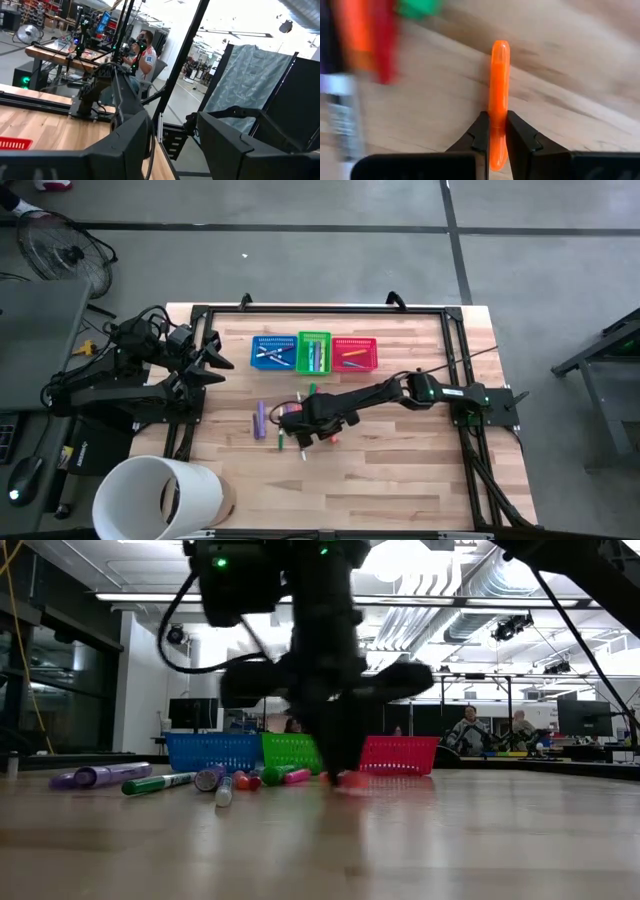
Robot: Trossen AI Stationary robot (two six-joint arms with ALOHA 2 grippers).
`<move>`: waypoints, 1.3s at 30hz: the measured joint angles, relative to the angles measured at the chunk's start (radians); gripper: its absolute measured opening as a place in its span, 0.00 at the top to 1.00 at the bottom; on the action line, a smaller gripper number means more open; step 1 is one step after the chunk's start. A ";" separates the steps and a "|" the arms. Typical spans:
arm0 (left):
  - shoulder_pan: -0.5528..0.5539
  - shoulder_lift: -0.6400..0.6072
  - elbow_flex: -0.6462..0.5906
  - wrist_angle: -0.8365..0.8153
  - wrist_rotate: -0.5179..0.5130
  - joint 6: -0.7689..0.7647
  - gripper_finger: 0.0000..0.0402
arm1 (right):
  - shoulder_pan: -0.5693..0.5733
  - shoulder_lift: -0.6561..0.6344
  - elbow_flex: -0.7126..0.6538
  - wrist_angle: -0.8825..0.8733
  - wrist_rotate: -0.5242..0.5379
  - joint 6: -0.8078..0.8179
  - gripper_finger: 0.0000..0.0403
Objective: Pick & Place Markers
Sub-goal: Put the right orange pen into the red bin
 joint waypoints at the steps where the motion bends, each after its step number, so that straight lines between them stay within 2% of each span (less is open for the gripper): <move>1: 0.000 0.000 0.000 0.000 -0.006 0.000 0.57 | -0.001 -0.015 0.000 -0.020 0.011 0.000 0.93; 11: 0.000 0.000 0.000 0.000 -0.022 0.001 0.57 | -0.004 -0.178 0.004 -0.209 0.117 -0.009 0.93; 23: 0.000 0.000 0.000 -0.014 -0.026 0.000 0.57 | -0.019 -0.386 0.006 -0.211 0.304 -0.073 0.93; 30: 0.000 0.000 0.000 -0.030 -0.049 0.000 0.57 | -0.102 -0.466 0.006 -0.209 0.367 -0.252 0.93; 39: 0.000 0.000 0.000 -0.033 -0.074 0.000 0.57 | -0.268 -0.498 0.007 -0.209 0.307 -0.655 0.93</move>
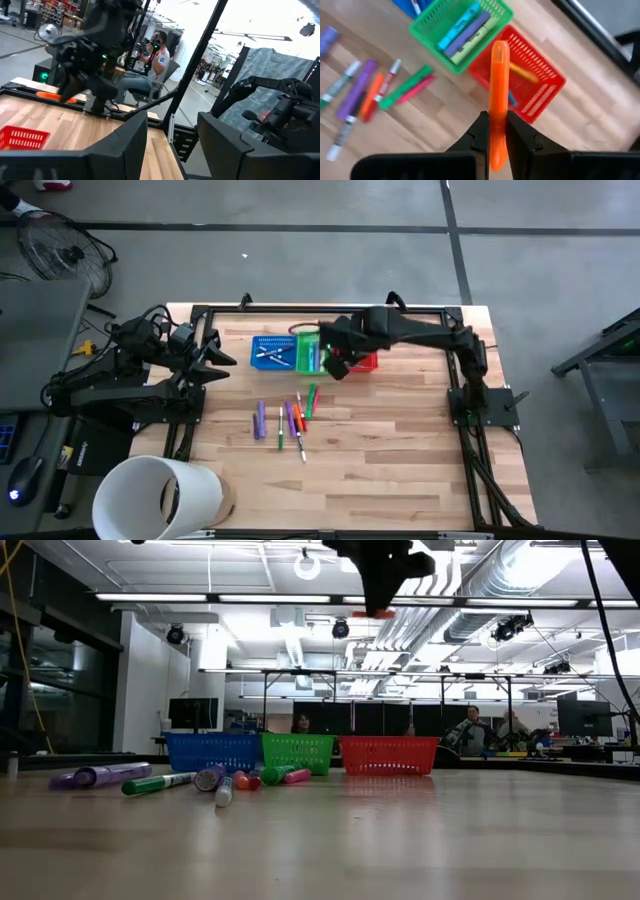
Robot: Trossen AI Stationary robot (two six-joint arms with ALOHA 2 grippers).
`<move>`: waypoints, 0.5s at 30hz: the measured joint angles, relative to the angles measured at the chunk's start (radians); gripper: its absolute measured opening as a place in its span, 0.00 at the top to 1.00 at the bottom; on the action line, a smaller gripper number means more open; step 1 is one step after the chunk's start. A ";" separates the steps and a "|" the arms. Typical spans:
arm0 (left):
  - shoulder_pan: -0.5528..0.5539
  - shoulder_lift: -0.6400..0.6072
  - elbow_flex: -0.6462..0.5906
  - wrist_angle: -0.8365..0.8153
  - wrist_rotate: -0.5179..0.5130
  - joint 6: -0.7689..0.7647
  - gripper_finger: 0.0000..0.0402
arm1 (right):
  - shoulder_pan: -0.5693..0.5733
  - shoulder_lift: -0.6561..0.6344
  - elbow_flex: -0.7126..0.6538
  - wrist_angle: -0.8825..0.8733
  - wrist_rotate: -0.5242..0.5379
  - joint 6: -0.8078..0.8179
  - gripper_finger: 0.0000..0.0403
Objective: Pick & Place Markers
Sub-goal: Put the right orange pen into the red bin
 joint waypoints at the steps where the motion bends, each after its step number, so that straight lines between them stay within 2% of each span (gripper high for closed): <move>1: 0.000 0.000 0.000 0.000 0.000 0.000 0.57 | -0.018 0.000 0.000 0.000 -0.009 -0.061 0.93; 5: 0.000 0.000 0.000 0.000 -0.020 0.000 0.57 | -0.092 0.004 0.000 -0.001 -0.021 -0.233 0.93; 15: 0.000 0.000 0.000 0.000 -0.146 -0.032 0.57 | -0.260 0.005 0.000 0.001 -0.045 -0.643 0.93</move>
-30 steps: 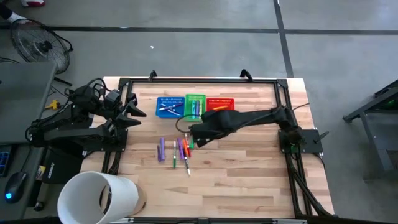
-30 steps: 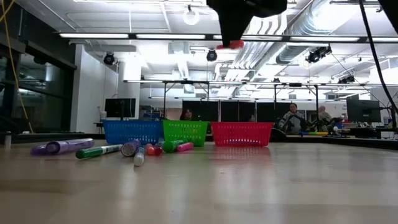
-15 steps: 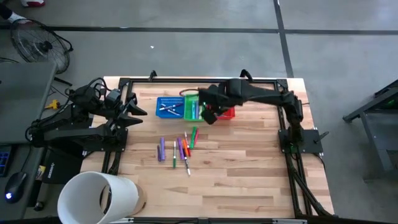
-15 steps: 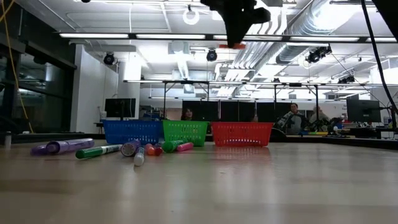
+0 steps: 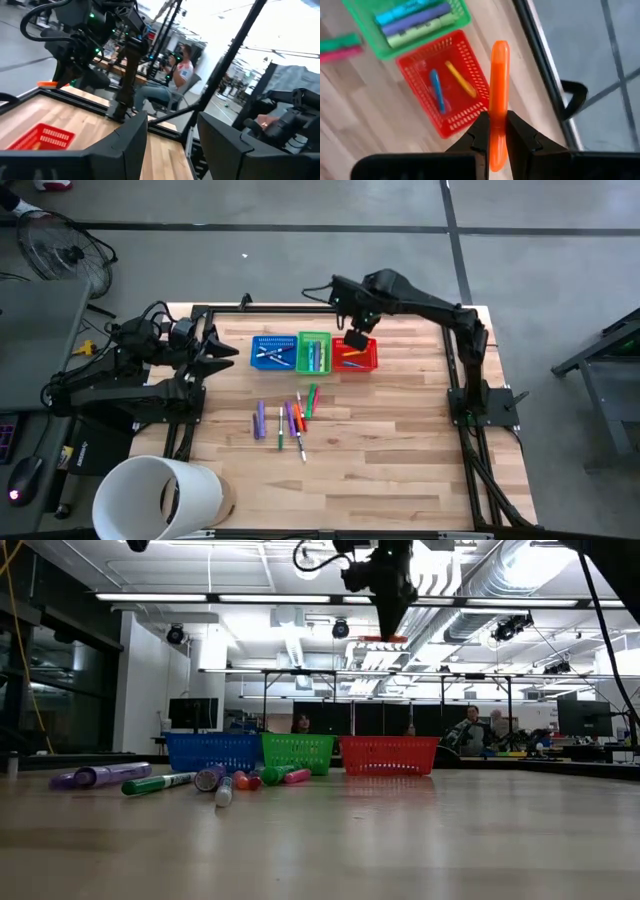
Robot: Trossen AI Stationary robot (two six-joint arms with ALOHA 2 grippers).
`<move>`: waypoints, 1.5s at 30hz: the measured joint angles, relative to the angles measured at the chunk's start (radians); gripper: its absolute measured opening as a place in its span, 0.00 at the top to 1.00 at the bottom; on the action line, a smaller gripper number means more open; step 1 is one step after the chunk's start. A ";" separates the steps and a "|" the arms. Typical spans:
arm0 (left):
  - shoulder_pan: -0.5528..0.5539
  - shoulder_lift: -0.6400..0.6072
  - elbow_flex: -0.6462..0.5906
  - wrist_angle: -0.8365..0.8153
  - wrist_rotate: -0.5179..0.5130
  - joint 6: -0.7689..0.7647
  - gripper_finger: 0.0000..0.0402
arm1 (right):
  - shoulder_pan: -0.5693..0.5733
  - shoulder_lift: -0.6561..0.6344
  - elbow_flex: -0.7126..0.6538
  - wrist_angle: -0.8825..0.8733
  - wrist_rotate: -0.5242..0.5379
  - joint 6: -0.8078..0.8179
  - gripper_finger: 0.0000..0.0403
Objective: Pick & Place Markers
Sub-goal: Put the right orange pen into the red bin
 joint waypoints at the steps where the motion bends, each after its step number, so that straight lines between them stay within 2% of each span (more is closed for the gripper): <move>1: 0.000 0.000 0.000 0.000 -0.006 0.000 0.57 | -0.013 0.000 0.000 0.003 -0.021 -0.041 0.93; 5: 0.000 0.000 0.000 0.000 -0.032 0.000 0.57 | -0.054 0.000 0.000 0.034 -0.118 -0.192 0.93; 11: 0.000 0.000 0.000 0.000 -0.041 -0.015 0.57 | -0.097 0.000 0.000 0.073 -0.160 -0.327 0.93; 24: 0.000 0.000 0.000 0.001 -0.041 -0.026 0.57 | -0.127 0.125 0.002 0.101 -0.224 -0.462 0.93; 34: 0.000 0.000 0.000 0.001 -0.041 -0.054 0.57 | -0.126 0.186 -0.001 0.119 -0.332 -0.463 0.93; 40: 0.000 0.000 0.000 0.001 -0.056 -0.059 0.57 | -0.104 0.163 -0.123 0.250 -0.339 -0.448 0.93; 45: 0.000 0.000 0.000 0.001 -0.056 -0.072 0.57 | -0.089 0.118 -0.307 0.305 -0.268 -0.455 0.93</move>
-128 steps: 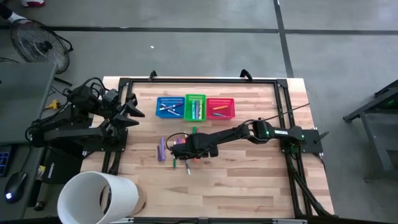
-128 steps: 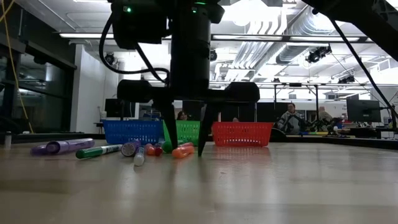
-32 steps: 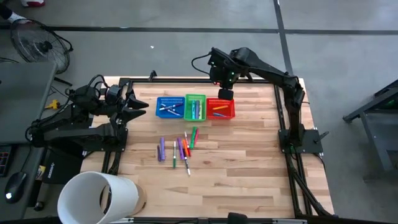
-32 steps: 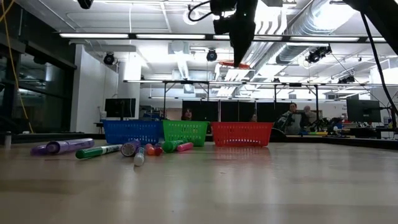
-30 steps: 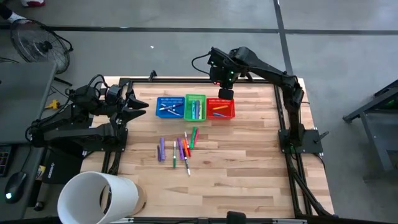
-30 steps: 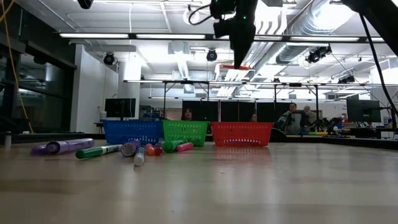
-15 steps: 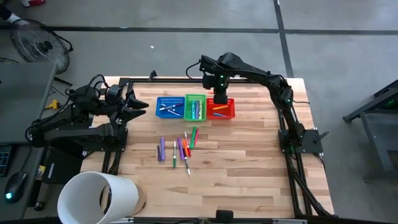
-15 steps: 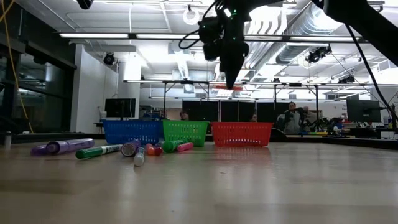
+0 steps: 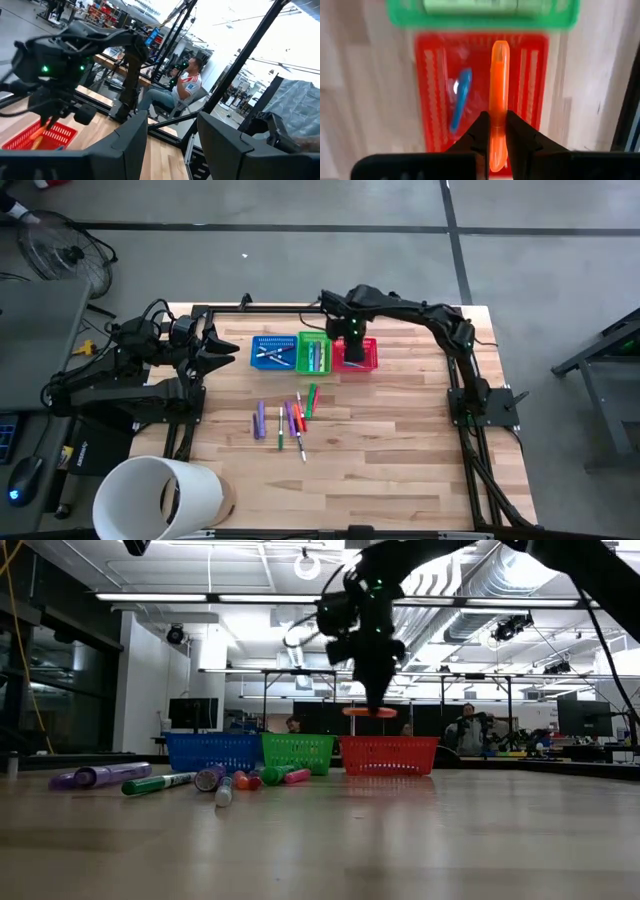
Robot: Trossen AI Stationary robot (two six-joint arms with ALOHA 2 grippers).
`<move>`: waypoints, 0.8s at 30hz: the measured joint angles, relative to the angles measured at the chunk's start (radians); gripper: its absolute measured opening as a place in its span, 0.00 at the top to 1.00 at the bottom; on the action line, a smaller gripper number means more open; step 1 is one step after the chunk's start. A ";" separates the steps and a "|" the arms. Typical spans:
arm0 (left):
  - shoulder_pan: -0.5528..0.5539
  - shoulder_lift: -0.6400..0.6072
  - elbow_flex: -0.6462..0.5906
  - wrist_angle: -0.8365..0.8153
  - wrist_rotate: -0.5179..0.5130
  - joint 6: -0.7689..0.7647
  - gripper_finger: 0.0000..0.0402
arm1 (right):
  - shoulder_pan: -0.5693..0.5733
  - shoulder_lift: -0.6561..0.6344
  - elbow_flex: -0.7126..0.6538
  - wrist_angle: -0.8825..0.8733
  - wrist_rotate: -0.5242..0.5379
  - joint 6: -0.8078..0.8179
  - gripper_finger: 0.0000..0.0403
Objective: Pick & Place Markers
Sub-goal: Put the right orange pen into the red bin
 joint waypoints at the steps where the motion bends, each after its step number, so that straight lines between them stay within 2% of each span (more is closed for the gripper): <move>1: 0.000 0.000 0.000 0.000 0.000 0.000 0.57 | 0.000 -0.013 -0.036 0.014 0.005 -0.001 0.93; 9: 0.000 0.000 0.000 0.000 -0.001 0.000 0.57 | 0.003 -0.123 -0.313 0.242 0.026 -0.013 0.93; 17: 0.000 0.000 0.000 0.000 -0.002 0.000 0.57 | 0.007 -0.135 -0.439 0.369 0.056 -0.032 0.93; 24: 0.000 0.000 0.000 -0.001 -0.002 -0.001 0.57 | 0.025 -0.135 -0.460 0.424 0.074 -0.028 0.76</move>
